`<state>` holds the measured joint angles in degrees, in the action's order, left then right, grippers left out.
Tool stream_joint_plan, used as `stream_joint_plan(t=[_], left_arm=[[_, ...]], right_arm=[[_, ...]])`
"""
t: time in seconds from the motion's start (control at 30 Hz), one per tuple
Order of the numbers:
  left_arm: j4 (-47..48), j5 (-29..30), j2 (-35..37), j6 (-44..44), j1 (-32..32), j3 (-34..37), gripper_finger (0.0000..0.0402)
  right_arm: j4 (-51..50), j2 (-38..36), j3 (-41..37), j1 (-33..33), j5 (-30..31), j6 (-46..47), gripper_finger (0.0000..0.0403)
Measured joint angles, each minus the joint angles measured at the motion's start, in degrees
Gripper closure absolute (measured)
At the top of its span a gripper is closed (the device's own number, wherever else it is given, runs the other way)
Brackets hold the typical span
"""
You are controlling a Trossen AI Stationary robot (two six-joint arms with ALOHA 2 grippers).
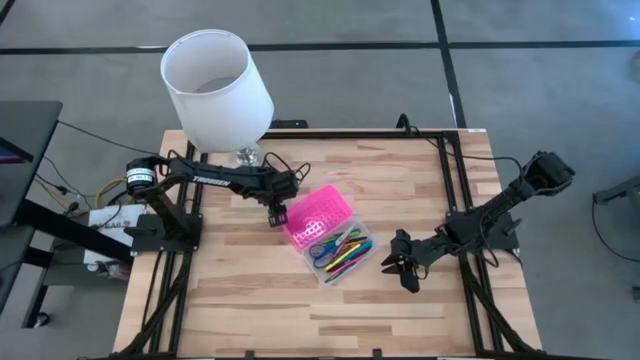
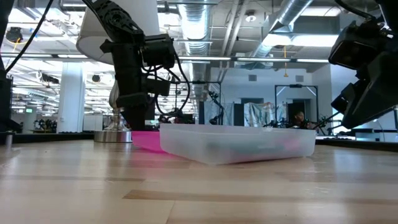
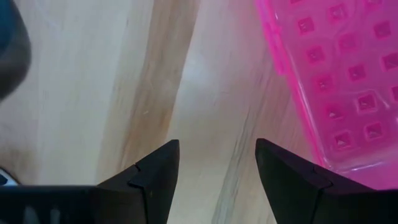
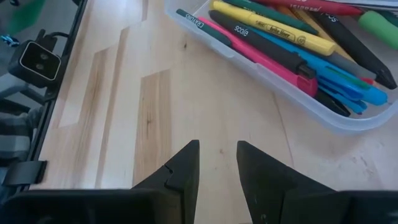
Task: Pick & place school supplies into a supply box
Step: Close the pink supply box
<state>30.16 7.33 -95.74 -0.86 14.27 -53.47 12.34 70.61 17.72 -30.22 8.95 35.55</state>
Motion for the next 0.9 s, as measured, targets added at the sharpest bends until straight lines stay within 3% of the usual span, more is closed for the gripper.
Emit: stream_joint_plan(t=[0.43, 0.9], left_arm=[[1.39, 1.03, 0.02, -1.53, -0.01, 0.00, 0.0194], [10.63, 3.17, 0.04, -2.40, -0.01, -0.02, 0.0194]], right_arm=[[0.18, 0.12, 0.00, -1.56, 3.13, 2.50, 0.0303], [10.56, 10.32, 0.00, -3.41, 2.31, 2.45, 0.0303]])
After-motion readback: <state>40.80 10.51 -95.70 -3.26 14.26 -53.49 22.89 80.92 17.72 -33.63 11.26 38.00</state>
